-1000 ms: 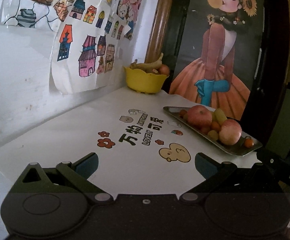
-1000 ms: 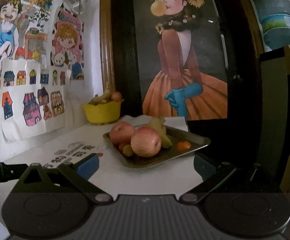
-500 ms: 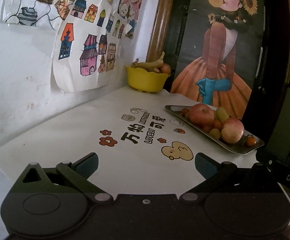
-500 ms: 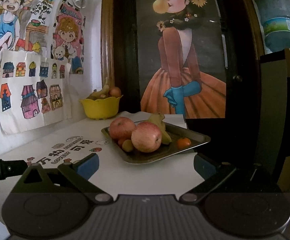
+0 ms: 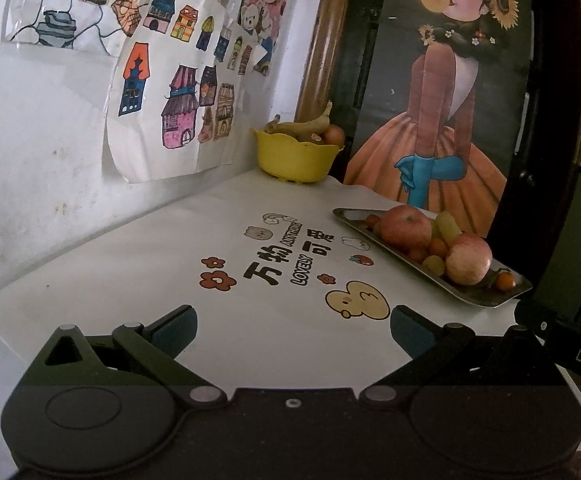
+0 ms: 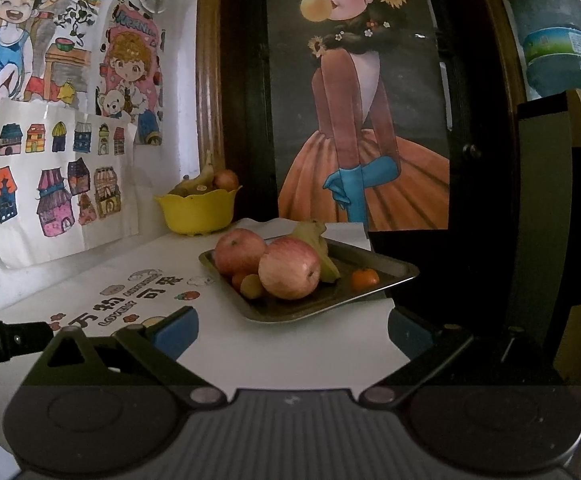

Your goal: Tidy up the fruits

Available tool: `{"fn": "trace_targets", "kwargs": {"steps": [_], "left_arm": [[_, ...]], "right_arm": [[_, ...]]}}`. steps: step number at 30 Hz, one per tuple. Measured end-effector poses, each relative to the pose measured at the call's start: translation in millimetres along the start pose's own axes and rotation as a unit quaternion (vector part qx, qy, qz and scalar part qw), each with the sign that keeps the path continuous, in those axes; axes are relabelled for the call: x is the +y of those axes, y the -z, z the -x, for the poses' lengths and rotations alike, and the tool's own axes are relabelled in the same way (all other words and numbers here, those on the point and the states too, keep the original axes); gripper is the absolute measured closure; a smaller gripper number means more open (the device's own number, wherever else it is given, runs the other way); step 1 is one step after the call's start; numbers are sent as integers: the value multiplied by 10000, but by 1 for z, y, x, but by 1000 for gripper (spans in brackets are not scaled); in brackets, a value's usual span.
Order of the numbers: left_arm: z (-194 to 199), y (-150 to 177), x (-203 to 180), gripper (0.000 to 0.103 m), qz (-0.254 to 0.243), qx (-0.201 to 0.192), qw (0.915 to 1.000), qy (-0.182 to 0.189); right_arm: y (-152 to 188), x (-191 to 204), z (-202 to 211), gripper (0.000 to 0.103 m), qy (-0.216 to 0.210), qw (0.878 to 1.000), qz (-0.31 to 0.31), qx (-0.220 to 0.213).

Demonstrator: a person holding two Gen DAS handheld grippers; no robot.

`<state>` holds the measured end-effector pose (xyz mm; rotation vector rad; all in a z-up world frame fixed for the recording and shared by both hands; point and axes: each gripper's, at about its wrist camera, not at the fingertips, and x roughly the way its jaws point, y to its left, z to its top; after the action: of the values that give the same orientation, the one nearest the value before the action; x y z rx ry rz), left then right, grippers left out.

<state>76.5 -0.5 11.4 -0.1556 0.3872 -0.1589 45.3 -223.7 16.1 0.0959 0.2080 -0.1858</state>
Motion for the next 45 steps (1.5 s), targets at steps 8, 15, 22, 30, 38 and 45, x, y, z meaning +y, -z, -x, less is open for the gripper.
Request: {"fn": "trace_targets", "kwargs": {"steps": [8, 15, 22, 30, 38, 45], "left_arm": [[1, 0, 2, 1, 58, -21, 10000, -46], [1, 0, 2, 1, 63, -21, 10000, -53], [1, 0, 2, 1, 63, -23, 10000, -52], [1, 0, 2, 1, 66, -16, 10000, -52], [0, 0, 2, 1, 66, -17, 10000, -51], [0, 1, 2, 1, 69, -16, 10000, -50]], "right_arm": [[0, 0, -1, 0, 1, 10000, 7, 23], [1, 0, -1, 0, 13, 10000, 11, 27], [2, 0, -1, 0, 17, 10000, 7, 34], [2, -1, -1, 0, 16, 10000, 5, 33], [2, -1, -1, 0, 16, 10000, 2, 35], [2, -1, -1, 0, 17, 10000, -3, 34]]}}
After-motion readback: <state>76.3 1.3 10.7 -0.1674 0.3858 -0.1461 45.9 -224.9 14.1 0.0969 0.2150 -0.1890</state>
